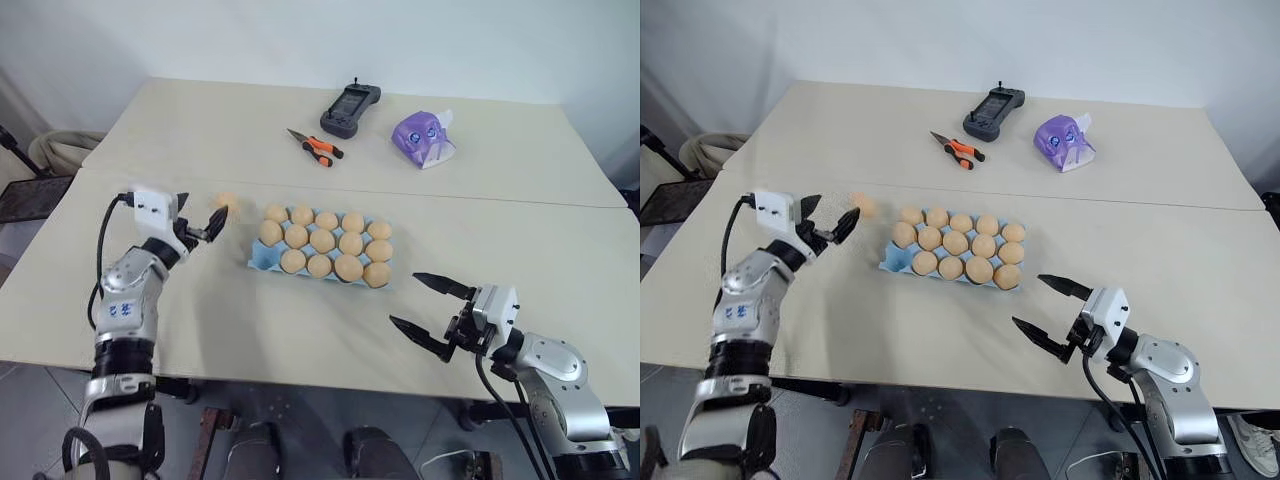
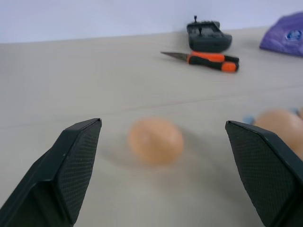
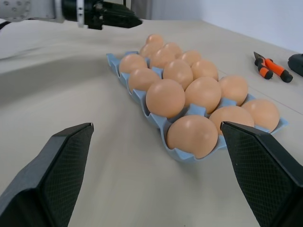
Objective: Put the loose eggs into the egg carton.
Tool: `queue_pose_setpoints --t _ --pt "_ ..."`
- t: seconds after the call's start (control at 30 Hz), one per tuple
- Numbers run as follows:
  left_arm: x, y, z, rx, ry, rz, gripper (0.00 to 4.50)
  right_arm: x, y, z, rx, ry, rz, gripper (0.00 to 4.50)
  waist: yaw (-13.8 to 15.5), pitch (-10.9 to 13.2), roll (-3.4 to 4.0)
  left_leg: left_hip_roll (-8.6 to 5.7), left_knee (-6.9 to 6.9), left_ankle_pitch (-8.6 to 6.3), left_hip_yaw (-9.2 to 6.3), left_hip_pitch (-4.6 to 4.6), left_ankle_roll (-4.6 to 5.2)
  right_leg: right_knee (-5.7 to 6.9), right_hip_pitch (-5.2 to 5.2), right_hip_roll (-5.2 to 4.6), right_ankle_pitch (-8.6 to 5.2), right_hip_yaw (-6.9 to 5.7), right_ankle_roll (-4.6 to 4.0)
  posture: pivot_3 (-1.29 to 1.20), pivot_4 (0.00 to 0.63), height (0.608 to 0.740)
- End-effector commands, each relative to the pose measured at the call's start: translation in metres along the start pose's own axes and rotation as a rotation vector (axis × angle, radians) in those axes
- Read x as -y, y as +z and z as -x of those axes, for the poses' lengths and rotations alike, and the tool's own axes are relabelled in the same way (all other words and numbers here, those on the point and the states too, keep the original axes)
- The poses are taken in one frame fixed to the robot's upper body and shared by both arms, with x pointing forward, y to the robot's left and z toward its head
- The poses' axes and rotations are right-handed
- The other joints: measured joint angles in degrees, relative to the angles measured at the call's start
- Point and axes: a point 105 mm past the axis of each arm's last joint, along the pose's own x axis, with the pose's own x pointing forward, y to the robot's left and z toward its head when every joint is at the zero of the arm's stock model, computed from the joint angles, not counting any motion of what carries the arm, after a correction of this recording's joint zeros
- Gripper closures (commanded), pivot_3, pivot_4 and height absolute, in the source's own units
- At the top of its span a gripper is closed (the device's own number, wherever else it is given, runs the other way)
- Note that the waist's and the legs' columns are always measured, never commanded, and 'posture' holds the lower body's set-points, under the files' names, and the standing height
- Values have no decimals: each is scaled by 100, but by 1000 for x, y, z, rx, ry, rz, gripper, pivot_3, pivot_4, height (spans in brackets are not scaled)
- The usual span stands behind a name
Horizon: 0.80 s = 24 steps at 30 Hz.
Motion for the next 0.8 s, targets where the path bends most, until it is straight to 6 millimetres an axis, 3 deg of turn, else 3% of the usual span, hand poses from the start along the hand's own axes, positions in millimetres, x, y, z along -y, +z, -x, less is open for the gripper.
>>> queue_pose_setpoints --t 0.03,0.47,0.57,0.73,0.8 --pt "1 -1 -16 -31 15 -22 25 1 6 -1 16 2 25 0 7 0 0 -2 0 0 0 0 0 0 -2 2 0 0 0 0 150 740" --pt "-1 -18 -43 -131 115 18 25 4 5 0 17 -31 35 0 12 1 -1 0 4 2 13 -9 -6 8 -21 10 -1 9 0 0 150 740" --pt "3 -24 -44 -152 97 39 620 5 6 0 20 -40 40 0 12 1 -1 -1 4 2 15 -9 -6 9 -21 10 -1 9 1 0 150 740" --pt "2 -24 -43 -149 82 34 2251 5 7 0 20 -48 44 0 9 1 -1 2 4 3 17 -10 -7 10 -25 15 -1 10 1 0 150 740" --pt "3 -21 -40 -119 55 21 2608 5 7 0 20 -51 44 0 10 1 -1 2 4 4 17 -10 -8 11 -25 14 -1 10 1 0 150 740"
